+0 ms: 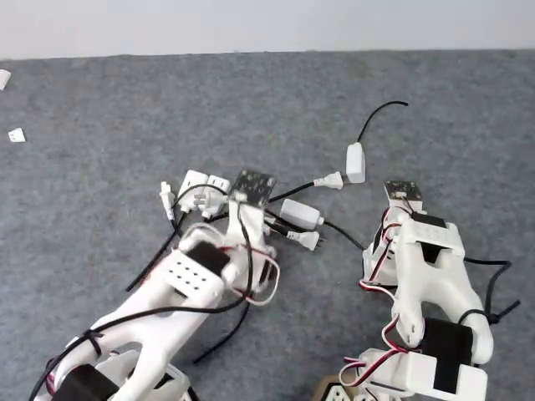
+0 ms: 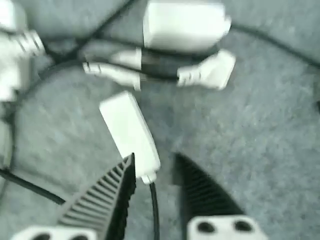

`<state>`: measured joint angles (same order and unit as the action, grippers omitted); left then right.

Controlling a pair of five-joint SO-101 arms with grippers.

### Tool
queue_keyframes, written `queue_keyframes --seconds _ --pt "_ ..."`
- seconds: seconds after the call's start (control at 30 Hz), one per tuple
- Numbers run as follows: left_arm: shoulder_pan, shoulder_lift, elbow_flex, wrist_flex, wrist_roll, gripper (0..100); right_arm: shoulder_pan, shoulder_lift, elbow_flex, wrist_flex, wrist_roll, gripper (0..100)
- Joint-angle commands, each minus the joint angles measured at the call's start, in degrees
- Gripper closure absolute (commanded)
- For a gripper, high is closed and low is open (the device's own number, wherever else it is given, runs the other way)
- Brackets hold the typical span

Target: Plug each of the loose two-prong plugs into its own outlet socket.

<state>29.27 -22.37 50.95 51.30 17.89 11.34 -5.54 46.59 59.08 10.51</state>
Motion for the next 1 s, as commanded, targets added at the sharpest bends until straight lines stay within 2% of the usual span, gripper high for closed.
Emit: queue_keyframes --seconds 0.0,0.13,0.37,0.53,0.97 --pt "-2.2 -0.6 -8.2 4.0 -4.8 99 -0.3 0.2 -2.6 -0.7 -0.9 99.1" --pt "-1.5 0.0 -9.9 3.6 -6.2 99 -0.2 0.2 -2.6 -0.7 -0.9 99.1" --pt "6.6 0.1 -3.7 -7.2 -5.8 99 -0.1 0.2 -2.6 -0.7 -0.9 99.1" --pt "6.4 0.1 2.0 -13.4 3.2 99 0.0 0.2 -2.6 -0.7 -0.9 99.1" --pt "6.3 0.1 8.0 -17.8 3.6 99 0.0 0.2 -2.6 -0.5 -0.9 99.1"
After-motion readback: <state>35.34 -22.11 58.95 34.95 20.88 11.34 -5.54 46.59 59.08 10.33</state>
